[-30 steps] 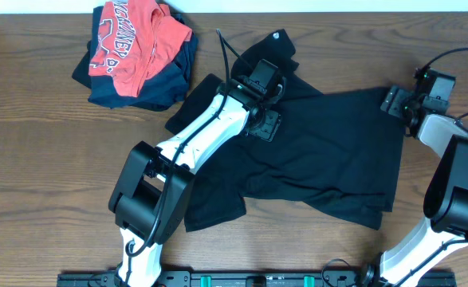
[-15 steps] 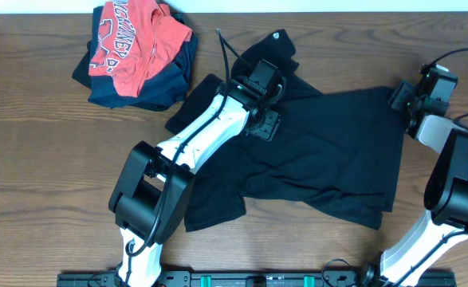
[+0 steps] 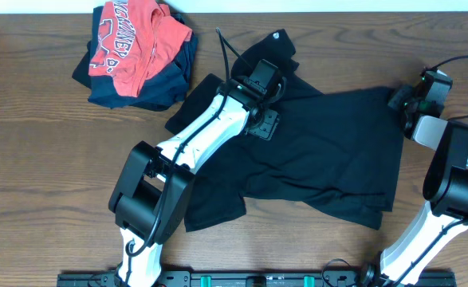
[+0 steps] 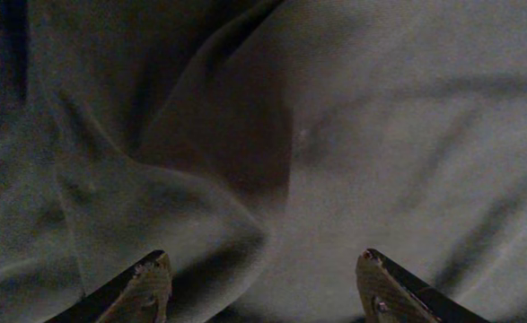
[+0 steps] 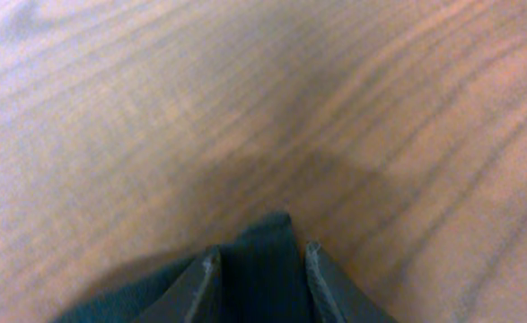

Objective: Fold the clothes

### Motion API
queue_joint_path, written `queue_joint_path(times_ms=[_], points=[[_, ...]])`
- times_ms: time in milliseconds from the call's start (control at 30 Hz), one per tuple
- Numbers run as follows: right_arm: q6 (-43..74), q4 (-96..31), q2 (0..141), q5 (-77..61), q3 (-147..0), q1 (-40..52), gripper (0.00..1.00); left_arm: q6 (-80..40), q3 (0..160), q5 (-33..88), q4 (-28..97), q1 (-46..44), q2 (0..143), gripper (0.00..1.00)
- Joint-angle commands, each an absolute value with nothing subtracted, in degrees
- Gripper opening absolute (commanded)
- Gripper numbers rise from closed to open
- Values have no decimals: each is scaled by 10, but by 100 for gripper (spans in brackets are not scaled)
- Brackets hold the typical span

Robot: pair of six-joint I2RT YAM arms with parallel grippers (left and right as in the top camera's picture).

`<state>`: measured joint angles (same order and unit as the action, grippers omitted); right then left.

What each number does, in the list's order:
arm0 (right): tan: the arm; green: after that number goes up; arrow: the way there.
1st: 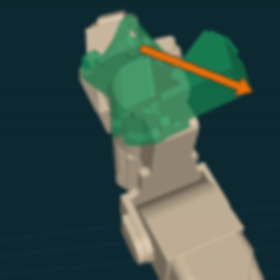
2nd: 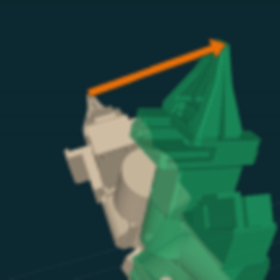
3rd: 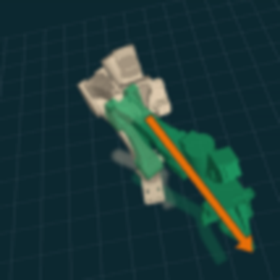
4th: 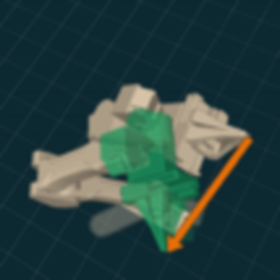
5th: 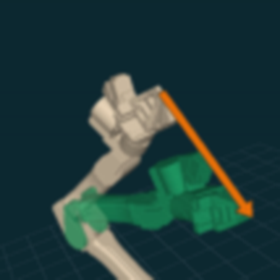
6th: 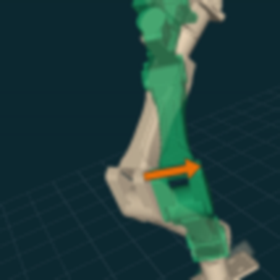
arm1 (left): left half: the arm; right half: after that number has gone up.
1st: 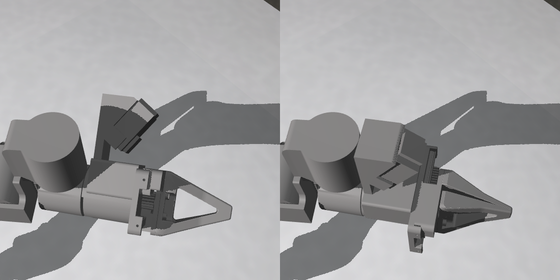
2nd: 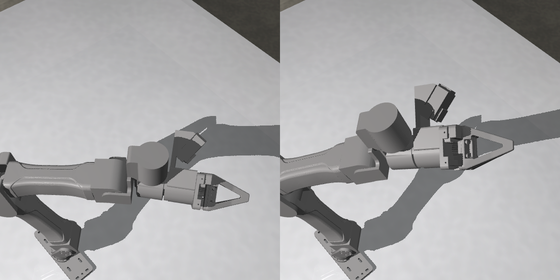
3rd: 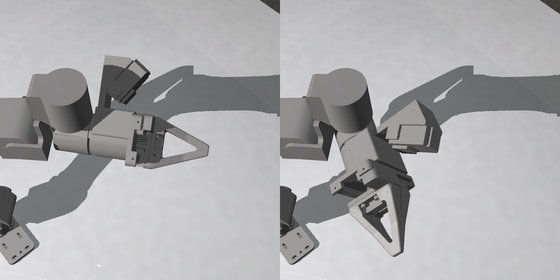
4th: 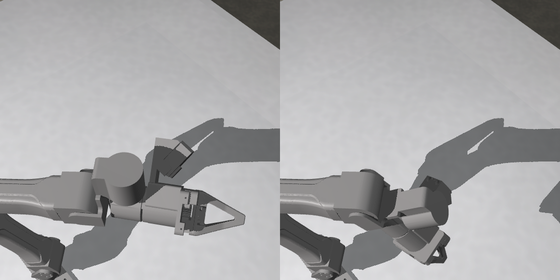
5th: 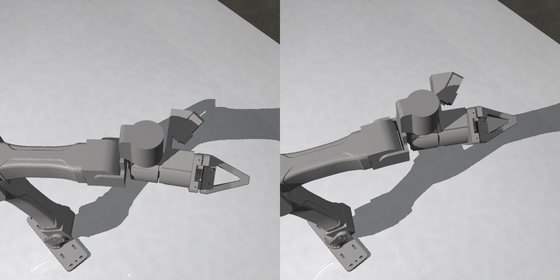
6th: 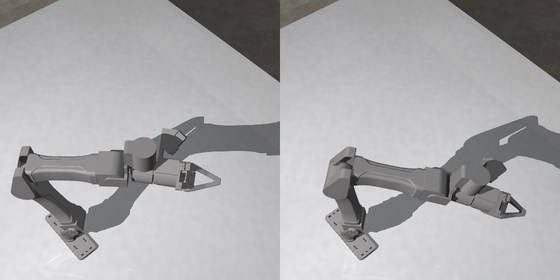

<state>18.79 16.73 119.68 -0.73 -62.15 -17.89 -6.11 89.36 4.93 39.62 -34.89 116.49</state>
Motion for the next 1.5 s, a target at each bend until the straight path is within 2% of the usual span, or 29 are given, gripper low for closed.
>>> queue_joint_path(times_ms=[0,67,100,800,833,867,900,967,1000,1033,1200,1333,1467], points=[[229,190,1208,-21,-628,-179,25,-56,887,31,394,-347,1166,68],[228,190,1208,-20,-641,-180,12,-56,887,31,389,-347,1166,68],[223,189,1208,-20,-645,-180,1,-56,887,31,387,-347,1166,68],[145,110,1208,0,-787,-233,1,-56,887,31,343,-347,1166,68],[145,98,1208,-1,-789,-237,3,-56,887,31,342,-346,1166,68],[145,81,1208,-6,-792,-240,9,-56,887,31,341,-344,1166,68],[145,70,1207,-10,-795,-241,20,-57,888,31,339,-342,1166,68],[140,16,1204,-35,-812,-246,59,-80,891,32,338,-336,1164,68],[142,-21,1199,-45,-824,-248,74,-91,896,36,343,-331,1162,78],[151,-55,1193,-49,-835,-249,82,-101,901,41,352,-328,1159,81],[171,-204,1135,-105,-883,-248,93,-113,931,43,431,-319,1124,89],[171,-339,1047,-185,-891,-247,93,-177,930,42,504,-322,1066,93],[159,-475,975,-204,-891,-233,91,-207,930,36,578,-323,1039,94]])
